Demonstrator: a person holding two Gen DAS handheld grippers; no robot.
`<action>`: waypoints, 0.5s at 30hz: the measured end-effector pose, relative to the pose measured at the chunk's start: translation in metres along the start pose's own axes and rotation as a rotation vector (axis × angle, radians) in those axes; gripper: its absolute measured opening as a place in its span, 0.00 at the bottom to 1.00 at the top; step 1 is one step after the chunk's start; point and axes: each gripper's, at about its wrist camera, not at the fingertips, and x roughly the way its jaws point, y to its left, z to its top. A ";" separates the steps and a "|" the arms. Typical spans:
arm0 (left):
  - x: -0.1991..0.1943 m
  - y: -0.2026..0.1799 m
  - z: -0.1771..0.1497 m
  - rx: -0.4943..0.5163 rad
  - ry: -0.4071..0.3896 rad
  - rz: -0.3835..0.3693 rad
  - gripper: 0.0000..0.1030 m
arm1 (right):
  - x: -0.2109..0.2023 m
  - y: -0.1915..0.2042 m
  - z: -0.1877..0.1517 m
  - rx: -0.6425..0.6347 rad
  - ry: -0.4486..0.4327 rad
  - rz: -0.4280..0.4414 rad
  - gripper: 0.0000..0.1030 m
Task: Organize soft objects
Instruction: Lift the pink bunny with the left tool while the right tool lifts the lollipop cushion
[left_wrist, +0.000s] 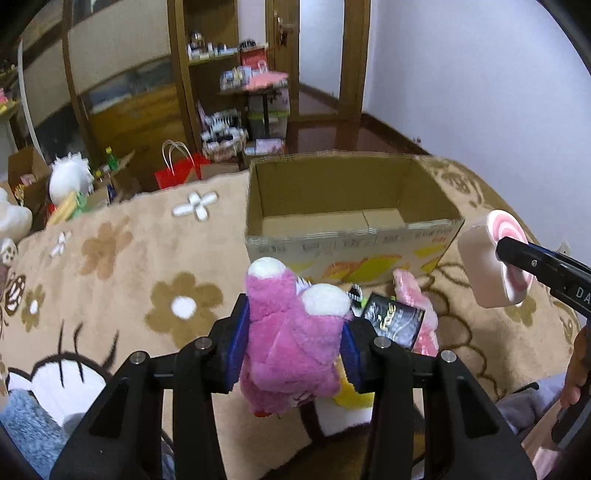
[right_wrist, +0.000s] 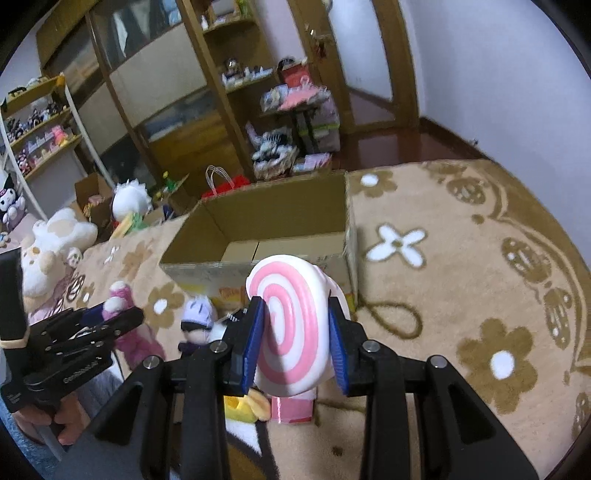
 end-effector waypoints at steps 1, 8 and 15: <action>-0.005 0.002 0.003 -0.007 -0.020 -0.001 0.41 | -0.004 0.000 0.001 0.001 -0.018 -0.013 0.34; -0.030 0.009 0.028 -0.032 -0.147 0.019 0.41 | -0.030 -0.007 0.011 0.024 -0.150 -0.008 0.34; -0.041 0.006 0.057 -0.006 -0.248 0.037 0.41 | -0.044 -0.001 0.025 -0.013 -0.279 -0.030 0.34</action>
